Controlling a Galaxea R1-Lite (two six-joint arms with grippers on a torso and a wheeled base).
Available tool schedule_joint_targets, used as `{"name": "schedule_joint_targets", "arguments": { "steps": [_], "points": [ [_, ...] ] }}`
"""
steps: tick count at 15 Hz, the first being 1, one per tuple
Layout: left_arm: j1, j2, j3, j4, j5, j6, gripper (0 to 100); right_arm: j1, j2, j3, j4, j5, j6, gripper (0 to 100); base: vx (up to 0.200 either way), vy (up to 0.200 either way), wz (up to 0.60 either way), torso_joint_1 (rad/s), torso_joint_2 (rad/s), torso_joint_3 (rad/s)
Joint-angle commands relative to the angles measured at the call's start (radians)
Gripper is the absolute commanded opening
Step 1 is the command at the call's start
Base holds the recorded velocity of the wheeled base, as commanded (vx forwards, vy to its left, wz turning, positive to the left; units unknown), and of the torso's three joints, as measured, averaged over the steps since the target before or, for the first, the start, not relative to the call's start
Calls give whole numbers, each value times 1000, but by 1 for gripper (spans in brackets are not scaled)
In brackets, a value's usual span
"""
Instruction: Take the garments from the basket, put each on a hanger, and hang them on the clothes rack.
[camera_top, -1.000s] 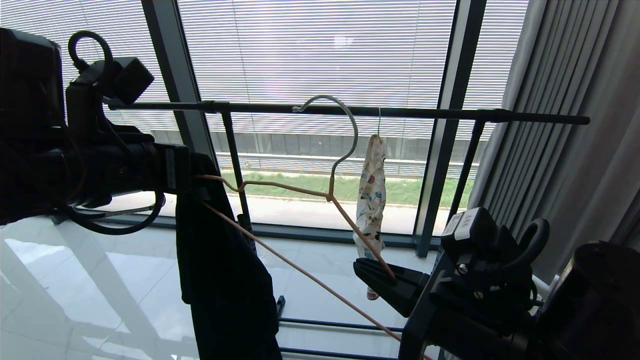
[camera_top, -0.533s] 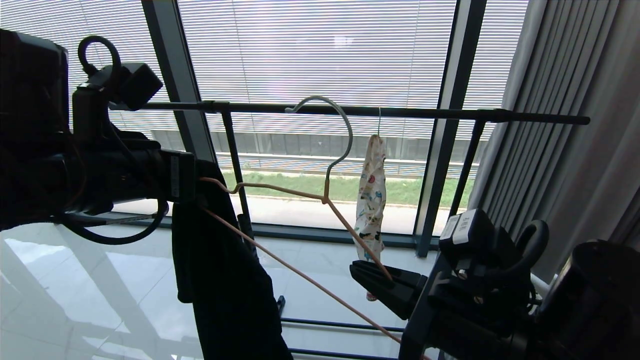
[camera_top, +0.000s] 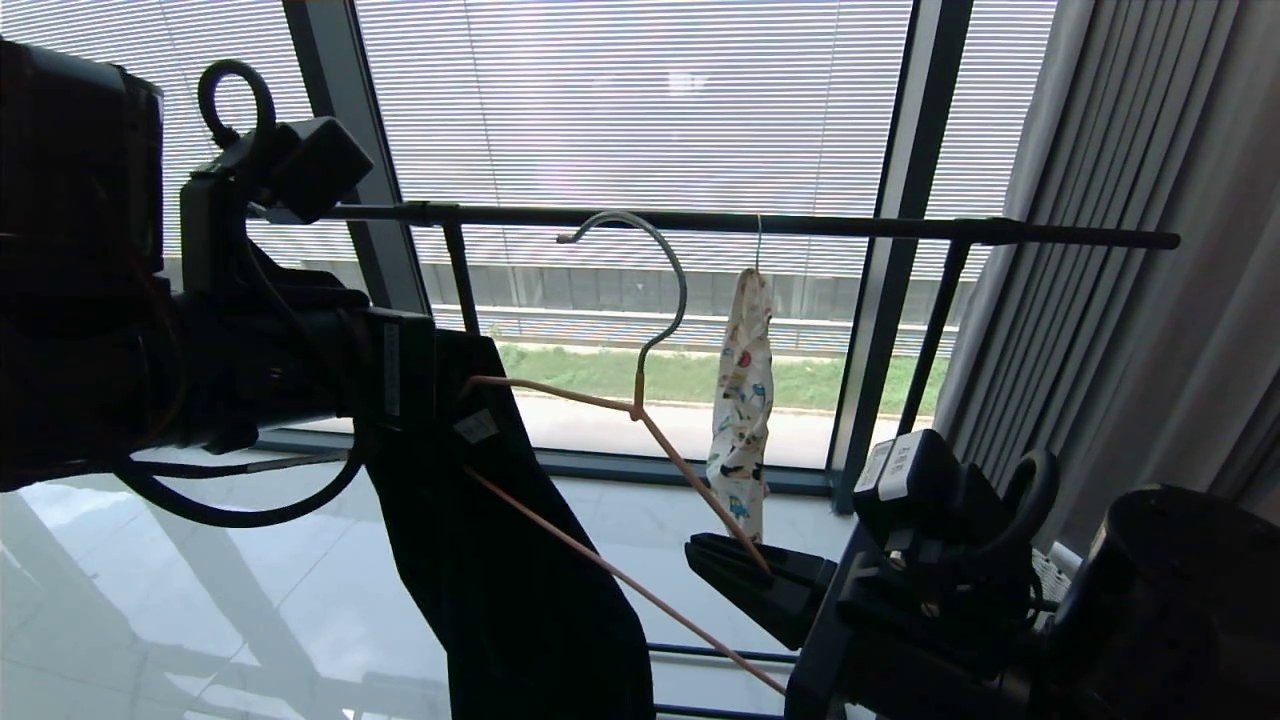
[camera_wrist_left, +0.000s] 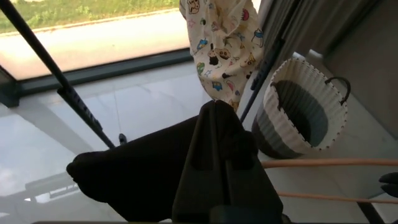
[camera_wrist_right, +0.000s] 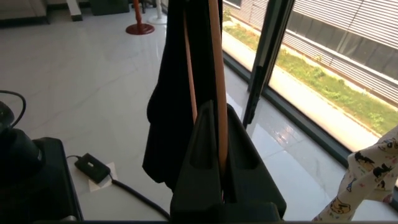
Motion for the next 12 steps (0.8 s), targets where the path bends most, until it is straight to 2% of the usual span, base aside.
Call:
{"name": "schedule_joint_targets", "arguments": {
  "steps": [1,4,9,12],
  "points": [
    [-59,-2,8,1,0,-9,0,-6,25,-12,0,0,10,0,0,0,0,0,0,0],
    [-128,3,8,0,5,-10,0,-28,68,-45,0,-1,81,0,0,0,0,0,0,0],
    [-173,9,2,-11,12,-13,0,-31,142,-65,0,0,88,0,0,0,0,0,0,0],
    [-193,60,23,-97,118,-9,0,-31,157,-82,0,-3,99,0,0,0,0,0,0,0]
  ]
}}
